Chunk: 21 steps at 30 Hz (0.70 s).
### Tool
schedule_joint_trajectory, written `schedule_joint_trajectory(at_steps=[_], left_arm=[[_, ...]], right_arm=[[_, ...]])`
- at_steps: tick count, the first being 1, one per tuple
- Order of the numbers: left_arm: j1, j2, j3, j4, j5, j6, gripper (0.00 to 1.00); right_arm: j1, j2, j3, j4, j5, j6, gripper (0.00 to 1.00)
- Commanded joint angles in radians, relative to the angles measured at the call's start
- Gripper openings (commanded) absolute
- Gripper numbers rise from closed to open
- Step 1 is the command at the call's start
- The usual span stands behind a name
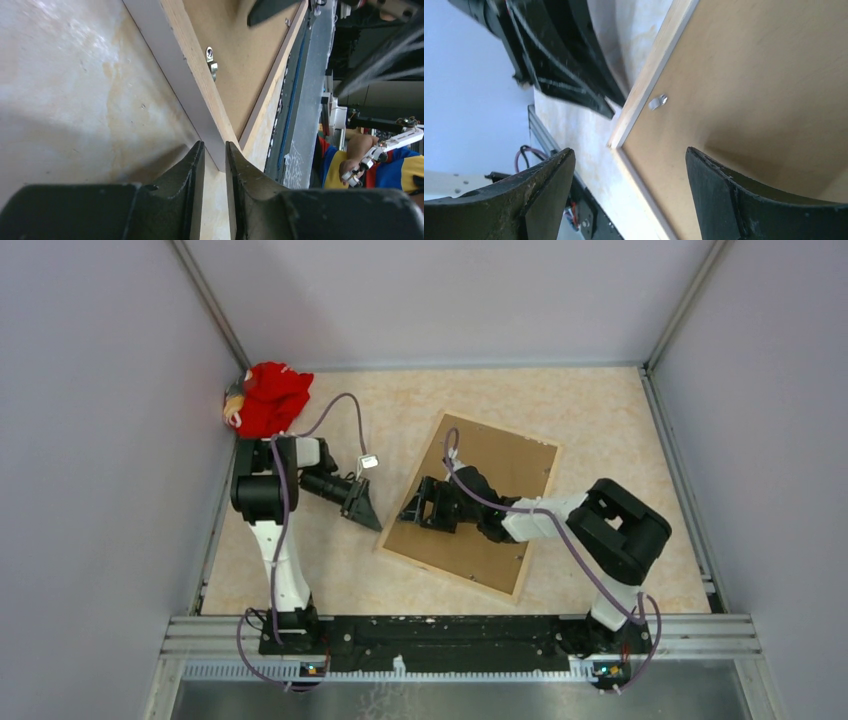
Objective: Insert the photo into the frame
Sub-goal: Install the photo frame at the center of the board.
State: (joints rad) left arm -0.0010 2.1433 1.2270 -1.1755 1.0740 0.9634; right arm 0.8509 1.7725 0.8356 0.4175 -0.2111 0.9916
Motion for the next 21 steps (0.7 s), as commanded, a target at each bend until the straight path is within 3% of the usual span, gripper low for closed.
schedule_joint_trajectory(at_steps=[1, 9, 21], left_arm=[[0.005, -0.040, 0.056, 0.034, 0.100, -0.045, 0.30], [-0.069, -0.011, 0.068, 0.112, 0.085, -0.126, 0.30], [-0.074, -0.005, 0.054, 0.134, 0.064, -0.141, 0.16]], right_arm=[[0.059, -0.043, -0.010, 0.011, 0.003, 0.073, 0.80], [0.088, 0.024, 0.021, 0.088, 0.023, 0.124, 0.78], [0.089, 0.123, 0.101, 0.064, 0.063, 0.151, 0.76]])
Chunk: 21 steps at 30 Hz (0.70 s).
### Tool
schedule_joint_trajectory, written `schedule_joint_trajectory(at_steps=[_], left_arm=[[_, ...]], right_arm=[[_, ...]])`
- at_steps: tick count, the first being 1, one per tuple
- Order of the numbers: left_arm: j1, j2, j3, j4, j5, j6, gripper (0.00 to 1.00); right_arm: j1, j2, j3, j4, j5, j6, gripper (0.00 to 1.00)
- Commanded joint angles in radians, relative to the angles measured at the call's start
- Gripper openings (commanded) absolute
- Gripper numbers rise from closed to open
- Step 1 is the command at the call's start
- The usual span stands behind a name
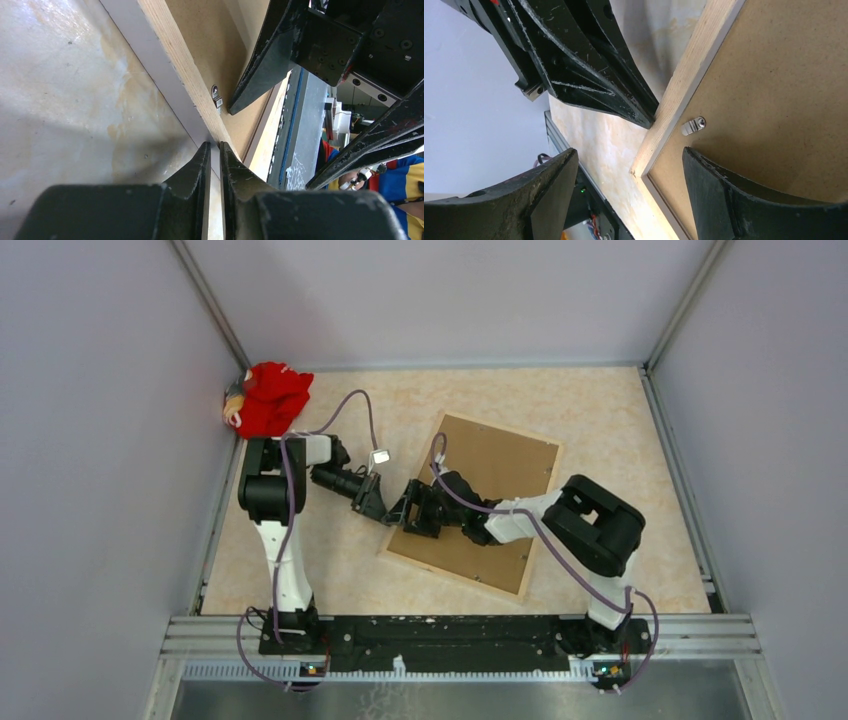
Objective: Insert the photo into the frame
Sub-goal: Install the photo frame at the center of the board.
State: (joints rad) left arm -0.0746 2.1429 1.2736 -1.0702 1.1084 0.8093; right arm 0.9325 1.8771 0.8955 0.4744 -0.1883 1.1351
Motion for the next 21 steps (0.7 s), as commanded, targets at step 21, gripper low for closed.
schedule_joint_trajectory(at_steps=[21], left_arm=[[-0.001, 0.010, -0.002, 0.027, 0.040, 0.027, 0.12]], right_arm=[[0.016, 0.047, 0.096, -0.076, 0.106, -0.012, 0.74]])
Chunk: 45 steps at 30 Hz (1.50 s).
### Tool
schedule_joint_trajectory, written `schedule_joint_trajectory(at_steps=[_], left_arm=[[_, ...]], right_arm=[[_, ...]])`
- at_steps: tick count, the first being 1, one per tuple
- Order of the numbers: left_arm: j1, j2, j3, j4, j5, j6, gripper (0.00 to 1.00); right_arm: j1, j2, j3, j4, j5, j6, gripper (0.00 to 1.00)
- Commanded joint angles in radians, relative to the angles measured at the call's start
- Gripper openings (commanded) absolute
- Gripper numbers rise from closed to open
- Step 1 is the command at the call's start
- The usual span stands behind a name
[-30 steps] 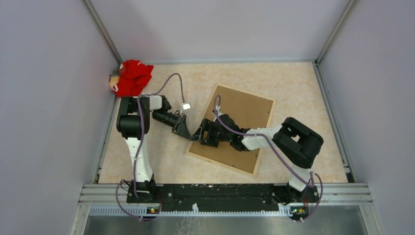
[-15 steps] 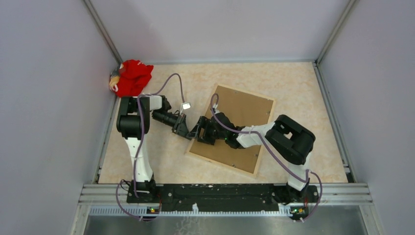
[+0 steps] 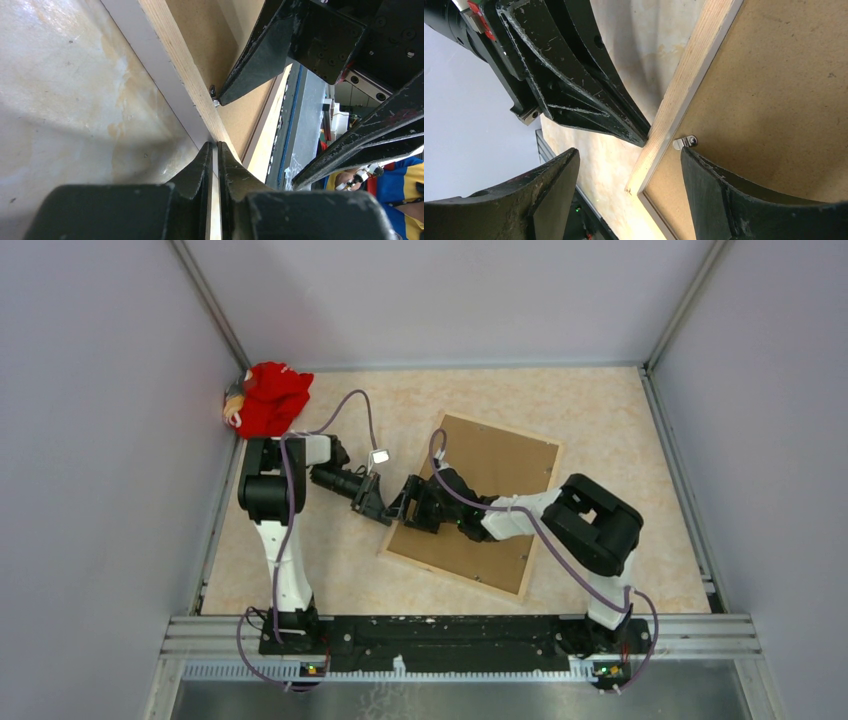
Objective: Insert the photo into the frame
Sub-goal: Install the photo frame at the center of the board.
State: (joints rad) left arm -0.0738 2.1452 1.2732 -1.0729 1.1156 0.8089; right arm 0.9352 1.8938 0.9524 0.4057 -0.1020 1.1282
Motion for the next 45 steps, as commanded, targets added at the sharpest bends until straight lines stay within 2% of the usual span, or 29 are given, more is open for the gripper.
schedule_joint_trajectory(at_steps=[1, 14, 22, 25, 29, 34, 40, 45], left_arm=[[-0.001, 0.008, -0.003, 0.030, 0.033, 0.027, 0.11], [-0.014, 0.001, -0.030, 0.035, 0.036, 0.031, 0.10], [-0.003, -0.026, 0.027, -0.020, 0.042, 0.045, 0.13], [0.007, -0.041, 0.067, -0.032, 0.041, 0.037, 0.21], [0.013, -0.044, 0.120, -0.029, 0.028, 0.017, 0.25], [0.012, -0.013, 0.164, 0.058, -0.012, -0.067, 0.32], [-0.007, 0.063, 0.235, 0.076, -0.007, -0.102, 0.32], [-0.023, 0.061, 0.199, 0.087, -0.022, -0.083, 0.28]], right_arm=[[0.015, 0.034, 0.041, -0.007, 0.017, -0.003, 0.74], [0.039, 0.031, 0.037, 0.001, 0.080, 0.033, 0.73], [0.006, -0.148, -0.031, -0.009, 0.097, -0.016, 0.77], [-0.053, -0.235, -0.066, -0.042, 0.138, -0.052, 0.79], [-0.148, -0.332, -0.115, -0.091, 0.151, -0.095, 0.82], [-0.297, -0.413, -0.159, -0.194, 0.192, -0.173, 0.86], [-0.545, -0.568, -0.248, -0.377, 0.321, -0.288, 0.92], [-0.732, -0.652, -0.310, -0.403, 0.369, -0.358, 0.93]])
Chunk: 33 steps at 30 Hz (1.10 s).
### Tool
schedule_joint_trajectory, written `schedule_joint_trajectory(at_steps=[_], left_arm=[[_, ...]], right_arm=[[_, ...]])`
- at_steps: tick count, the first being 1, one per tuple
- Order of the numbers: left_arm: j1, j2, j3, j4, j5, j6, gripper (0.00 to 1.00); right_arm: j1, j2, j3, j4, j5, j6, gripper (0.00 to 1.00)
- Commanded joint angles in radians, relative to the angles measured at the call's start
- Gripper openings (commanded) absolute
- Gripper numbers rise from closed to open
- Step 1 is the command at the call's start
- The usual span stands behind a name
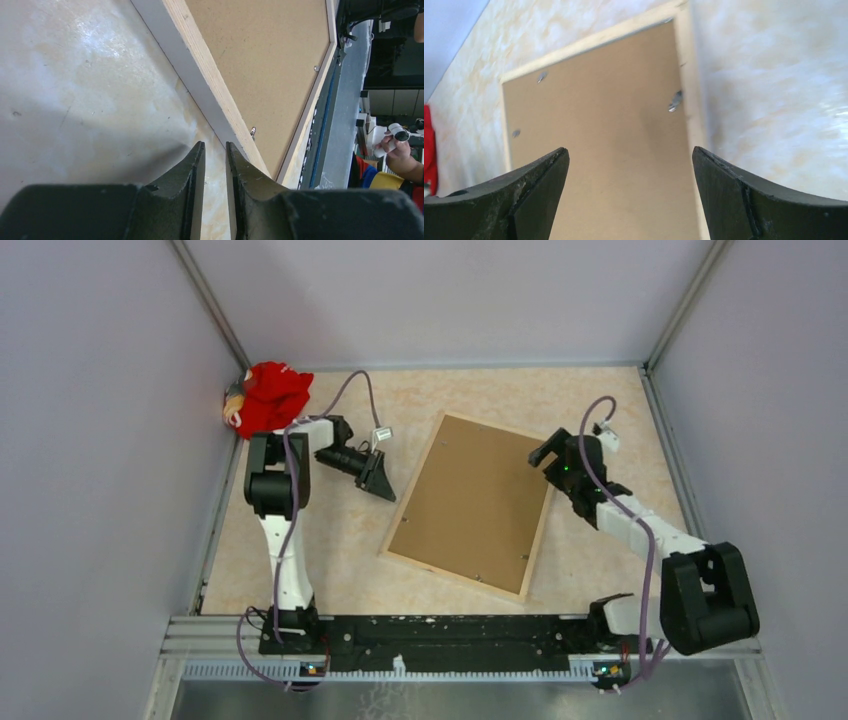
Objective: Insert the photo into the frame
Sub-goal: Install the photo frame at the center of the board.
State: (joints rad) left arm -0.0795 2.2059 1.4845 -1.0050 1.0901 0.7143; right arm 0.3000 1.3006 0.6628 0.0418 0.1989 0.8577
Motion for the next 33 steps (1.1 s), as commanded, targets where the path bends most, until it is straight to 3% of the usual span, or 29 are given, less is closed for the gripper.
schedule_joint_trajectory(at_steps=[1, 8, 14, 18, 22, 27, 33], left_arm=[[-0.022, -0.004, -0.026, 0.024, 0.000, 0.014, 0.27], [-0.100, -0.076, -0.172, 0.038, 0.003, 0.055, 0.24], [-0.212, -0.133, -0.282, 0.008, 0.043, 0.116, 0.24], [-0.243, -0.158, -0.300, -0.074, 0.065, 0.203, 0.26], [-0.161, -0.178, -0.233, -0.142, 0.025, 0.225, 0.28], [0.020, -0.120, -0.035, -0.067, 0.039, 0.046, 0.34], [0.021, 0.024, 0.138, 0.105, 0.115, -0.229, 0.42]], right_arm=[[-0.126, -0.042, -0.022, -0.039, 0.056, -0.090, 0.94], [-0.165, 0.246, 0.062, 0.097, -0.127, -0.083, 0.94], [-0.152, 0.401, 0.212, 0.175, -0.314, -0.050, 0.94], [-0.134, 0.418, 0.314, 0.089, -0.268, -0.104, 0.94], [-0.133, 0.355, 0.352, -0.012, -0.143, -0.162, 0.93], [-0.042, 0.242, 0.310, 0.030, -0.085, -0.164, 0.89], [0.191, 0.346, 0.368, 0.158, -0.192, -0.079, 0.83]])
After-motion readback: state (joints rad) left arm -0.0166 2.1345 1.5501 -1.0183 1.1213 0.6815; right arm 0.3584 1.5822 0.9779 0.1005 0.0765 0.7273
